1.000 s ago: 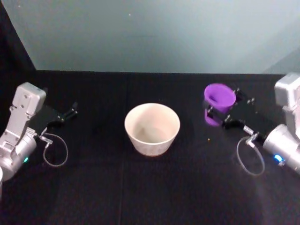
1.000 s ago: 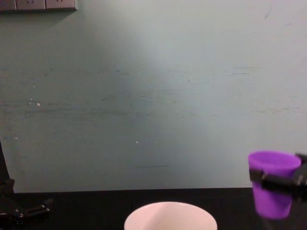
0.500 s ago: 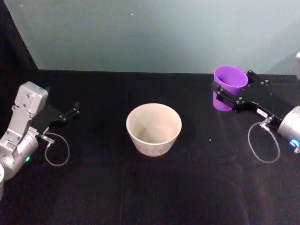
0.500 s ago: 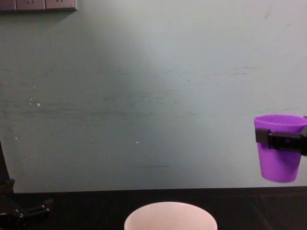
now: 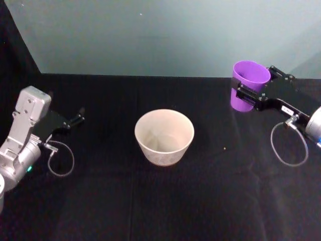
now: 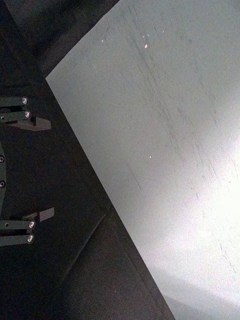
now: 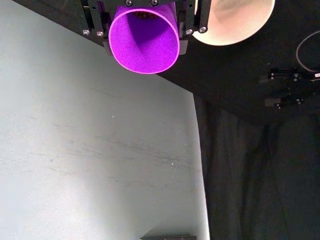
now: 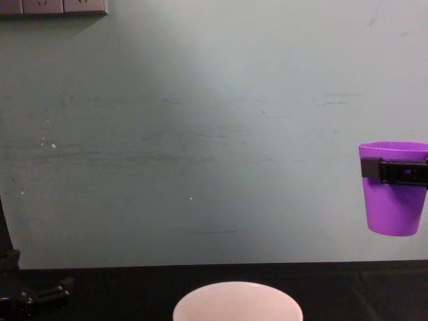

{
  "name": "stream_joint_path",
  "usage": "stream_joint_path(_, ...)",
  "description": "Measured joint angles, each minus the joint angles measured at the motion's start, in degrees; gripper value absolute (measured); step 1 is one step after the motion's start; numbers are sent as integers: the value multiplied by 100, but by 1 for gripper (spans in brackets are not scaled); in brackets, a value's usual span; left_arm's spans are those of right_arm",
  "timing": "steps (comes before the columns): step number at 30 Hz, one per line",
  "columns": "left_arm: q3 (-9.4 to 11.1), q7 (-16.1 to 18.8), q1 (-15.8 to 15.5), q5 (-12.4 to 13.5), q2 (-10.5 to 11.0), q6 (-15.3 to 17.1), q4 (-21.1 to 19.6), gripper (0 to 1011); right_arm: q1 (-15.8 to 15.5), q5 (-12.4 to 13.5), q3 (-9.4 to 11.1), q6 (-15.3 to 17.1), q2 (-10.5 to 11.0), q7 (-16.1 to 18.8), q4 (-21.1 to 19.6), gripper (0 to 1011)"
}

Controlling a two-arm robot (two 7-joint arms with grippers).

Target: Pick up the cup and pour the mung beans from the cup into the bowl.

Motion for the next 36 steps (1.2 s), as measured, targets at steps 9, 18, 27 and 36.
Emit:
stream_joint_path(9,0,0,0,0,0,0,0,1000,-1,-7,-2,2,-9,4,-1,731)
stream_joint_path(18,0,0,0,0,0,0,0,1000,-2,-19,-2,8,-14,8,-2,731)
stream_joint_path(27,0,0,0,0,0,0,0,1000,-2,-28,-2,8,-18,10,-2,731)
stream_joint_path(36,0,0,0,0,0,0,0,1000,-3,-31,-2,8,-19,10,-2,731)
